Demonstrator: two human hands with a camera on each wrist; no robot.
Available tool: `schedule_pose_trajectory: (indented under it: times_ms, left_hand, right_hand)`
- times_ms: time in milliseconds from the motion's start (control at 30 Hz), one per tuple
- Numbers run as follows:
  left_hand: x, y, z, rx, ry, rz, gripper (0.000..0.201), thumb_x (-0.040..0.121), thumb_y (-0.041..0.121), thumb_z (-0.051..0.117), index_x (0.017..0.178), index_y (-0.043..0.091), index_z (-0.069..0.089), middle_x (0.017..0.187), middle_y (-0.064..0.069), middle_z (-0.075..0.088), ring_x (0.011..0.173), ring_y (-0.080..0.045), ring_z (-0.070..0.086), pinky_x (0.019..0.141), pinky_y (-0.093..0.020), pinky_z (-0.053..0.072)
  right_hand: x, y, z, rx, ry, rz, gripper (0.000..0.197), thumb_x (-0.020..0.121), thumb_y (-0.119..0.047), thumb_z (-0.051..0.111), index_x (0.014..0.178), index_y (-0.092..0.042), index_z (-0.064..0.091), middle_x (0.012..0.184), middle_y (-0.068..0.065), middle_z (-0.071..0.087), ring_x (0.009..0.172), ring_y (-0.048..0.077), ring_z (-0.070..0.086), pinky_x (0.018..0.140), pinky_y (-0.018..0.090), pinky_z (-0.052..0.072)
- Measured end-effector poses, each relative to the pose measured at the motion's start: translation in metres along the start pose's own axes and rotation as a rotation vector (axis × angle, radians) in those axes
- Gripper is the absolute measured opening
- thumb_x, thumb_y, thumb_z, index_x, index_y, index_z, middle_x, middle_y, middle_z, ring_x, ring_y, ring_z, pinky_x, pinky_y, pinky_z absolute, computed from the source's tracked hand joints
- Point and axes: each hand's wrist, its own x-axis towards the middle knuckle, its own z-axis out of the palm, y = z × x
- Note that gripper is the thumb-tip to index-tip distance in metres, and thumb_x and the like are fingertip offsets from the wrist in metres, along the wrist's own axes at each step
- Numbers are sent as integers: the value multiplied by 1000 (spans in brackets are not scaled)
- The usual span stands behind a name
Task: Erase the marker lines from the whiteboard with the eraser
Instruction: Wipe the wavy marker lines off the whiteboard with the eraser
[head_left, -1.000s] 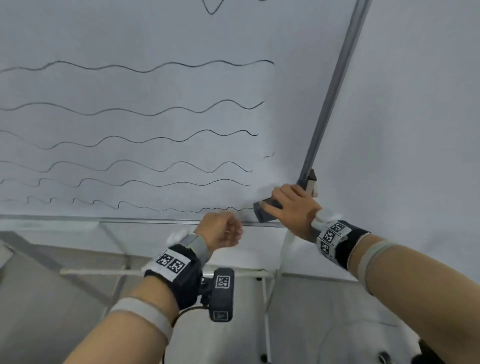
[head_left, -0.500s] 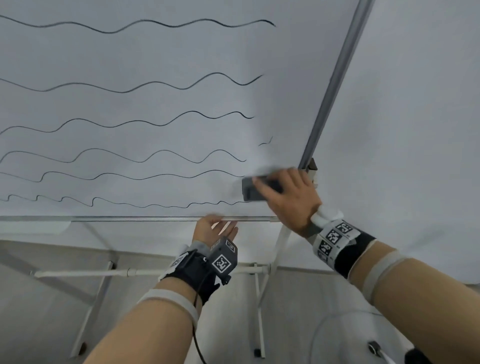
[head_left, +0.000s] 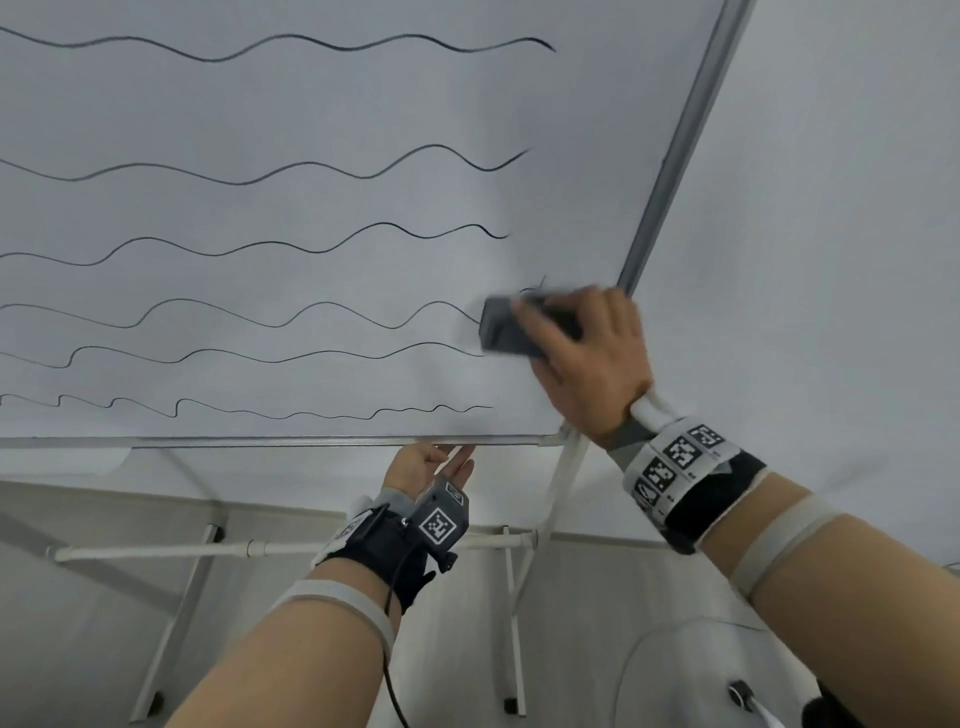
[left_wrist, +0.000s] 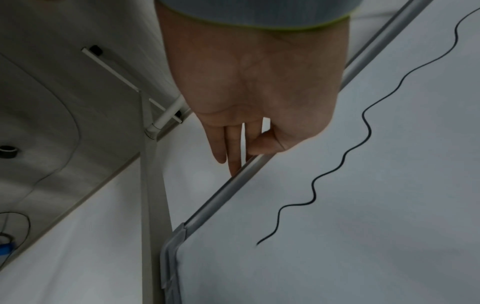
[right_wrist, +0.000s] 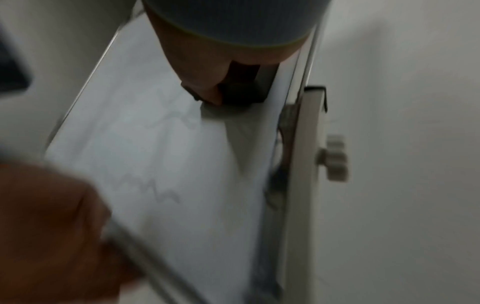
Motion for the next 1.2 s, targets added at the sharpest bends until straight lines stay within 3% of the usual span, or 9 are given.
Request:
schedule_pose_trajectory:
  times_ms: [133,267,333,500,667,833,1000,1100,1200]
  left_hand:
    - [4,3,1,22,28,2,31,89,-11,28,88,2,56,99,-14,67,118,-35,61,114,-45,39]
    - [6,6,5,93,104,-27,21,89,-6,34,102,3,47,84,-20,71,89,-33,65,112,-46,41]
    - [3,8,9,113,94,-37,16,91,-5,35,95,3,48,70,-18,73,86,-33,65,112,-46,40]
    - [-7,13,16,202,83,-3,21,92,-6,36,80,3,51,85,-19,60,88,-35,62,106,-50,45]
    - [-33,22,23,314,56,-122,12,88,2,44,79,2,50,100,-23,60,95,-41,63,106,-54,44]
    - [-74,62,55,544,-68,-235,29,84,7,49,109,-9,53,125,-26,61,101,-38,64,103,-51,45]
    - [-124,109,111,743,-169,-32,36,94,12,37,97,-6,68,86,-20,76,68,-29,75,58,-29,58]
    - [-175,139,139,980,-199,130,29,88,14,40,76,4,65,63,-10,69,45,-18,60,38,-15,39]
    - [-220,171,163,1130,-266,345,24,81,19,40,58,17,46,46,1,41,38,-13,29,38,-17,16]
  right_hand:
    - [2,-7,9,-29,4,34,52,78,-8,72,129,-19,66,103,12,55,92,31,45,79,41,39]
    - [-43,-11,23,-102,-420,-356,69,69,-2,73,134,-22,60,106,10,54,95,31,48,87,45,39]
    - [-19,-10,12,-59,-250,-227,62,72,-3,71,131,-22,65,102,11,59,91,30,50,81,43,40]
    - [52,-1,-25,45,109,160,55,82,-16,71,136,-16,62,109,18,58,97,35,50,84,42,42]
    - [-3,-7,-3,-74,-288,-386,67,75,-4,66,138,-23,60,105,10,57,94,31,53,89,44,39]
    - [89,-2,-37,2,11,-114,63,78,-13,72,140,-22,61,107,12,59,94,30,48,81,42,41]
    - [122,3,-44,24,14,-37,70,75,-12,74,142,-24,58,110,12,57,96,32,49,82,44,41]
    - [93,4,-33,-8,-166,-286,74,74,-9,77,142,-25,57,109,10,56,95,31,51,83,42,40]
    - [133,13,-50,-6,-68,-262,69,77,-13,75,142,-24,57,108,11,57,94,31,51,81,42,39]
